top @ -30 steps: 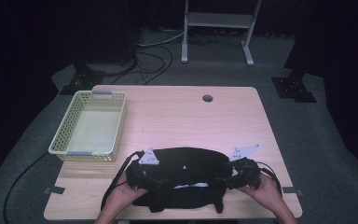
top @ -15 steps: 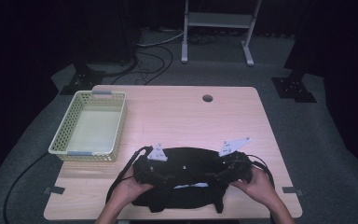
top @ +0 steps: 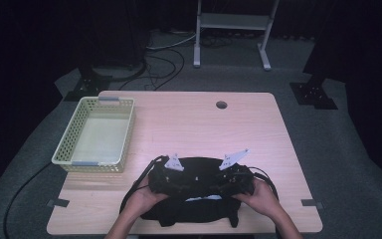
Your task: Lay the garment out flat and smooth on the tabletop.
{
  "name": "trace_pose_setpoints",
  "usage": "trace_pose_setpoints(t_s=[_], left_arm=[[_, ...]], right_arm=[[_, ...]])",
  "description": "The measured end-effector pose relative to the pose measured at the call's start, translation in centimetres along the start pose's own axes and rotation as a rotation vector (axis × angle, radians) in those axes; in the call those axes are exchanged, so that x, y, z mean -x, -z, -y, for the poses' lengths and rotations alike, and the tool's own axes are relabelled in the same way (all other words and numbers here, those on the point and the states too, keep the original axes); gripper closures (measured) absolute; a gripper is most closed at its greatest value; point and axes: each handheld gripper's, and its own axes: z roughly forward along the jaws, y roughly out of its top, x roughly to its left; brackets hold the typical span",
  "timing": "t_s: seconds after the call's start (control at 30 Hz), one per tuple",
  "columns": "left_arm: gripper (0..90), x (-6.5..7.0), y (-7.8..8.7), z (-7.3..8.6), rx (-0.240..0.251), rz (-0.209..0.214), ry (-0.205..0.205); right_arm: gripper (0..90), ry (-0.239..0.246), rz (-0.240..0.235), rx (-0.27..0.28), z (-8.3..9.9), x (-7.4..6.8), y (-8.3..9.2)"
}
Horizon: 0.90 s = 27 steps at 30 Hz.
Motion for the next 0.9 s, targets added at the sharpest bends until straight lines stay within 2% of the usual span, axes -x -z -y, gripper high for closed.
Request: trace_pose_setpoints(t_s=[0.1,0.13,0.17,0.3,0.47,0.57,0.9], left_arm=[[49.2,-0.2,-0.6,0.2,0.007,0.019,0.017],[52.6,-0.2,-0.6,0.2,0.007,0.019,0.017],[52.6,-0.2,-0.8,0.3,0.005,0.026,0.019],[64.2,0.0,-1.2,0.6,-0.009,0.034,0.012],[71.8,0.4,-1.2,0.9,-0.004,0.047,0.012],[72.6,0.8,-1.1,1.2,0.001,0.056,0.02],[73.7,3.2,-0.7,2.1,0.007,0.093,0.005]], right_arm=[[63.7,0.014,0.02,0.003,0.3,-0.1,-0.3],[63.7,0.014,0.02,0.003,0.3,-0.1,-0.3],[69.6,0.013,0.023,-0.006,0.6,0.0,-0.5],[75.9,0.023,0.018,-0.003,1.3,-0.1,-0.9],[77.6,0.016,0.003,0.017,2.0,-0.4,-0.9],[77.6,0.021,-0.003,0.022,2.4,-0.8,-0.7],[77.6,0.021,-0.037,0.055,4.4,-2.6,0.1]])
